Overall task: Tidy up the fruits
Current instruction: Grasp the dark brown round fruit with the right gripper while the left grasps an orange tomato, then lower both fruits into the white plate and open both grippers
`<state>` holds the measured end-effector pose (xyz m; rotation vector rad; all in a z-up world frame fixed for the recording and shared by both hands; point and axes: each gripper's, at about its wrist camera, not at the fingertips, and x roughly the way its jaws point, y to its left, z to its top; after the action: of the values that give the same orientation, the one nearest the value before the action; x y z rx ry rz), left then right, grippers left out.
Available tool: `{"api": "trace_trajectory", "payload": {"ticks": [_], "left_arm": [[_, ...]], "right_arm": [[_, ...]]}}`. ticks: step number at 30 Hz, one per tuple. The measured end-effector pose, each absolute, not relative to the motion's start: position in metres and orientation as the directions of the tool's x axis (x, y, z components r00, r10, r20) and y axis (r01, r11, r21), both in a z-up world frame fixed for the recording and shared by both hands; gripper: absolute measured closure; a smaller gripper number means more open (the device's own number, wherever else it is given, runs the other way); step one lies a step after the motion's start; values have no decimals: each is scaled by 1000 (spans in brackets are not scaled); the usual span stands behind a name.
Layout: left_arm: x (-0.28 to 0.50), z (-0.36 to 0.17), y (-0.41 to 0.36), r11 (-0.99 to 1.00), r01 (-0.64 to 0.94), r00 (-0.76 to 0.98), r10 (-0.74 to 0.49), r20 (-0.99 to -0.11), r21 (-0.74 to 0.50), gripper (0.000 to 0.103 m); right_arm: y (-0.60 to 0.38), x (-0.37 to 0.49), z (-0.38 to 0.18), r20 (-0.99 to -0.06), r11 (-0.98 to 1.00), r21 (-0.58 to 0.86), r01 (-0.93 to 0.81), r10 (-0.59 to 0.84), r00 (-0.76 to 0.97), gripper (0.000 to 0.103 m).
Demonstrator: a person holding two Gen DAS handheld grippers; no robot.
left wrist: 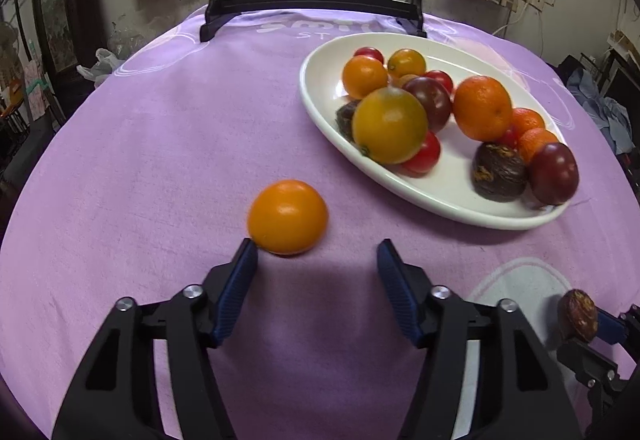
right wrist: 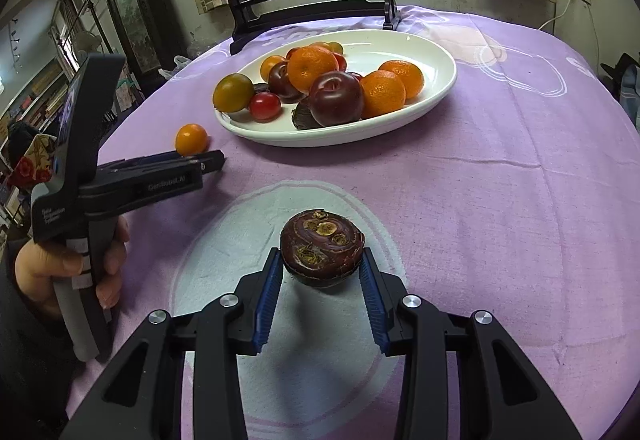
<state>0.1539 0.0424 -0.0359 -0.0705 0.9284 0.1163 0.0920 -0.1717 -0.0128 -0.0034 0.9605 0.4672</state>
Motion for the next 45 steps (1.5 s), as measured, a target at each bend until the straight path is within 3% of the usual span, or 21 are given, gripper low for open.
{"api": "trace_trajectory", "payload": {"ticks": [5,8,11,13,14,15,22,31,37,43,45], "left_arm": [[160,-34,55,987,-158,598,79,-798,-21,53],[163,-35,61,987,-158,591,105,-800,13,41],[167,-37,66,993,-120,594,80,-800,10,41],[168,-36,66,996,-93,598,63,-799,8,47],[169,-35,63,998,-64,603,46,-796,9,59],[169,-34,59,999,-47,604,39,-796,14,64],[154,-25,42,1000,-20,594,17,-804,7,64],[150,41,0,996,85,686,-68,-724,-13,64],[200,46,-16,999,28,691,-8,-723,16,64],[238,29,-16,999,-38,648,38,-760,18,64],[246,24,-12,997,-70,635,57,-771,16,60]], "right_arm": [[-173,96,-18,-799,913,183,-364,354,486,63],[-174,96,-20,-798,915,186,-358,353,488,63],[-172,94,-20,-798,917,175,-358,345,493,63],[-172,94,-20,-799,917,172,-359,343,494,63],[-172,94,-20,-799,917,173,-359,344,493,63],[-172,94,-20,-799,917,173,-360,345,493,63],[-173,91,-14,-784,917,165,-363,346,516,63],[-168,104,40,-671,902,91,-421,368,643,63],[-156,157,52,-634,918,18,-396,316,706,63],[-147,200,36,-664,932,3,-362,273,697,62],[-145,208,31,-672,934,0,-357,265,692,56]]}}
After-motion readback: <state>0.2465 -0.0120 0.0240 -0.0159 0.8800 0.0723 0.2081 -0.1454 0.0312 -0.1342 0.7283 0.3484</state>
